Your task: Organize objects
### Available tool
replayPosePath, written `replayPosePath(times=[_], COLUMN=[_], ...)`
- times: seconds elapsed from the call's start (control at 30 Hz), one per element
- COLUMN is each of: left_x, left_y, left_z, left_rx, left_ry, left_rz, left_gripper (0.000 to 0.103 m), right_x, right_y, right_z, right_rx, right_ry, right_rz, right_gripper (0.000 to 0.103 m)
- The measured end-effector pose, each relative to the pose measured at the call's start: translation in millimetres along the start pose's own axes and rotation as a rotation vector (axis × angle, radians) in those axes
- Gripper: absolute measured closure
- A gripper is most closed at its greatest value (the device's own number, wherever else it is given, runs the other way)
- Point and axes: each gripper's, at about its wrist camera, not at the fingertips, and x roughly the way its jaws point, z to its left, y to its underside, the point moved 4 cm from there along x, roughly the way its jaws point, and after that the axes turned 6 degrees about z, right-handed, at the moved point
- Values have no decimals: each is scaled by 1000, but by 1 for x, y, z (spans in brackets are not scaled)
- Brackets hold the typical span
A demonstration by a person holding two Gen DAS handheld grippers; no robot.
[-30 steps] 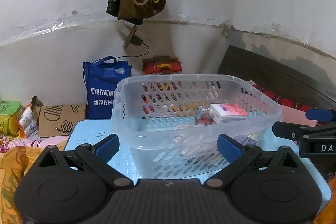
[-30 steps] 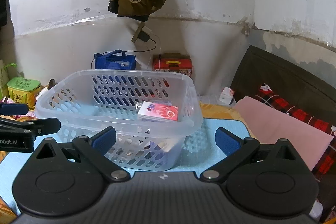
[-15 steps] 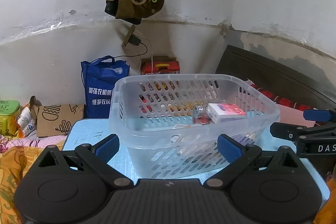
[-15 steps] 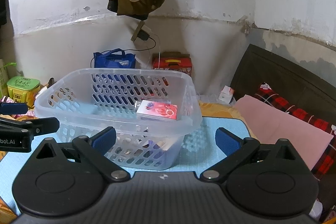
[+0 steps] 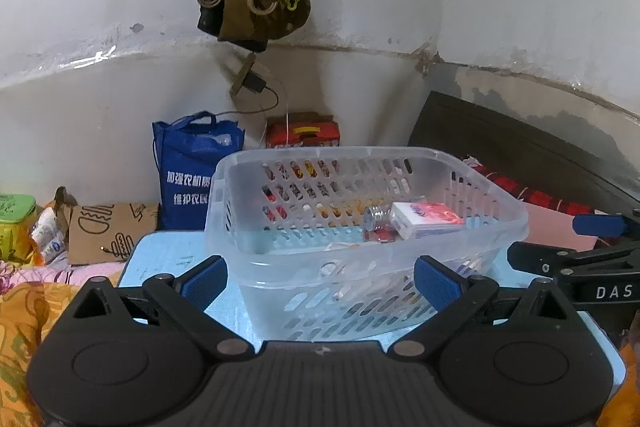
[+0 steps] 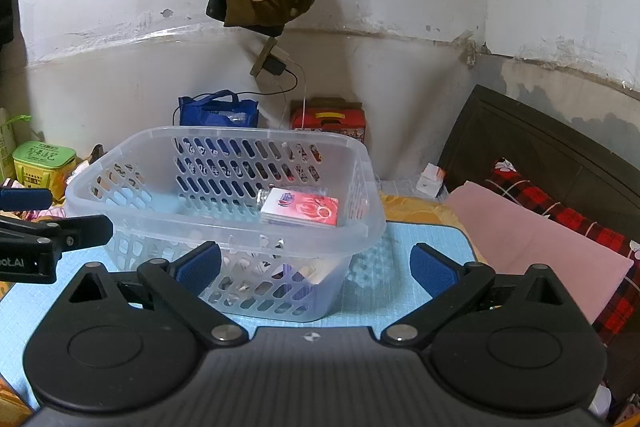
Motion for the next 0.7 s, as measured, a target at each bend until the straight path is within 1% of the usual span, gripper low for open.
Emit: replayPosePath(times=[0.13,0.33,0.5,0.7], left_x=[-2,-2,-1,0], left_y=[-1,-2,-2,-1], left_z=[-2,-2,-1,-1], left_rx=[7,7,12,15], left_ry=[1,-28,-40,-27], left_rz=[-15,-26,-20,-13], left_gripper=[2,2,2,2], right_x=[-1,-1,0,1], right_y=[0,0,-1,-1], right_z=[0,0,1,4], right_rx=[2,1,-3,-7], right_ry=[-1,-3,-4,-1], right_rz=[-1,-1,0,1], right_gripper=[0,0,0,0])
